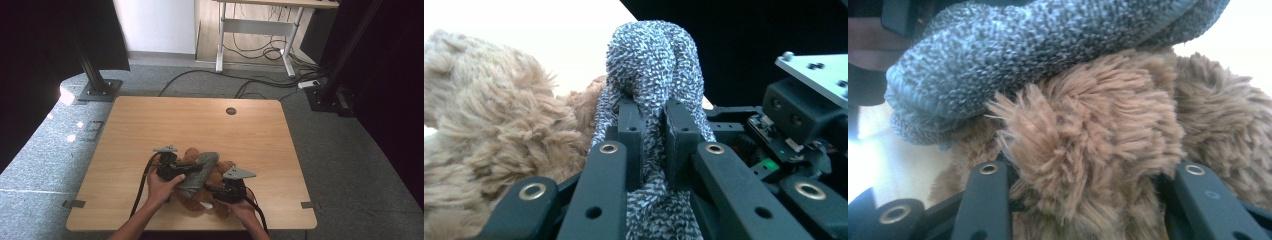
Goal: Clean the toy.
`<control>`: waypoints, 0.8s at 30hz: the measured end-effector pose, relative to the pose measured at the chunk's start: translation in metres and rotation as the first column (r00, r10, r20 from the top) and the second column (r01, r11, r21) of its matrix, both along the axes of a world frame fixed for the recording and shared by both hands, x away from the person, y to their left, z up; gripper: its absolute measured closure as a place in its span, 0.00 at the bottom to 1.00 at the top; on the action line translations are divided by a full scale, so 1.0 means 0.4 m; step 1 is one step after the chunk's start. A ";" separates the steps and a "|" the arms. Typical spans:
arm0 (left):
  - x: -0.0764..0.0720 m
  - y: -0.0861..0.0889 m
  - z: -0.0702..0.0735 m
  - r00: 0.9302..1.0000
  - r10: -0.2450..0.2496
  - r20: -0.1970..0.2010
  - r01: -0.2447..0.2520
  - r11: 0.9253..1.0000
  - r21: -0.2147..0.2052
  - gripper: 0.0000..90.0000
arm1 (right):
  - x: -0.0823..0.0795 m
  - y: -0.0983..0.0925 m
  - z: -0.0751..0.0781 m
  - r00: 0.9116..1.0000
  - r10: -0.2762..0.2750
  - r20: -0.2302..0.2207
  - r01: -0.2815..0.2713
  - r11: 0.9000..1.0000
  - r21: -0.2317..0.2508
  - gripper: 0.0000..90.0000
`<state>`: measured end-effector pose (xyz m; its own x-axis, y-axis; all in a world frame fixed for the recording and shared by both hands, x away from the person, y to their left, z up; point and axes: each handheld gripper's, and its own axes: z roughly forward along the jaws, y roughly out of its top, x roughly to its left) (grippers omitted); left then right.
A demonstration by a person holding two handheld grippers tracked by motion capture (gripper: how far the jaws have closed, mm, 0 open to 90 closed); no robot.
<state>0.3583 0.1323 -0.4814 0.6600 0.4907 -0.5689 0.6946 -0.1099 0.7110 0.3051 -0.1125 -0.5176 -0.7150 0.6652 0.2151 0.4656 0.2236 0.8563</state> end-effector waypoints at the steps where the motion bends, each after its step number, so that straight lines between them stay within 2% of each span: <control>1: 0.006 -0.003 0.000 1.000 0.004 0.002 -0.004 1.000 0.002 0.89 | 0.003 0.000 0.001 1.000 -0.003 0.008 0.003 1.000 -0.005 0.61; 3: 0.023 -0.012 0.000 1.000 0.010 0.008 -0.010 1.000 0.009 0.89 | 0.015 -0.004 0.002 1.000 -0.006 0.019 0.007 1.000 -0.011 0.61; 6: 0.057 -0.027 0.002 1.000 0.022 -0.002 -0.022 1.000 0.015 0.89 | 0.042 -0.016 0.001 1.000 -0.018 0.025 0.018 1.000 -0.009 0.63; 7: 0.057 -0.027 0.002 1.000 0.022 -0.002 -0.022 1.000 0.015 0.89 | 0.051 -0.020 0.001 0.999 -0.022 0.028 0.022 1.000 -0.008 0.63; 10: 0.092 -0.046 0.006 0.999 0.030 0.014 -0.030 0.999 0.026 0.89 | 0.071 -0.025 0.000 0.998 -0.044 0.044 0.045 0.999 -0.012 0.65; 13: 0.113 -0.054 0.002 0.999 0.038 -0.010 -0.038 0.999 -0.007 0.89 | 0.084 -0.030 0.001 0.995 -0.079 0.066 0.080 0.996 -0.027 0.65; 17: 0.104 -0.065 0.020 0.999 0.021 -0.025 -0.021 1.000 0.001 0.89 | 0.078 -0.038 -0.001 0.992 -0.080 0.093 0.083 0.996 -0.030 0.65; 20: 0.083 -0.083 0.055 1.000 -0.005 -0.001 0.005 1.000 0.013 0.88 | 0.060 -0.027 -0.002 0.986 -0.072 0.150 0.081 0.995 -0.059 0.66; 23: 0.068 -0.117 0.083 0.999 -0.026 0.028 0.023 0.997 0.076 0.88 | 0.035 -0.013 -0.002 0.978 -0.078 0.192 0.094 0.993 -0.076 0.66; 24: 0.067 -0.125 0.088 0.999 -0.033 0.027 0.031 0.996 0.080 0.88 | 0.024 -0.009 -0.003 0.975 -0.076 0.211 0.097 0.991 -0.087 0.66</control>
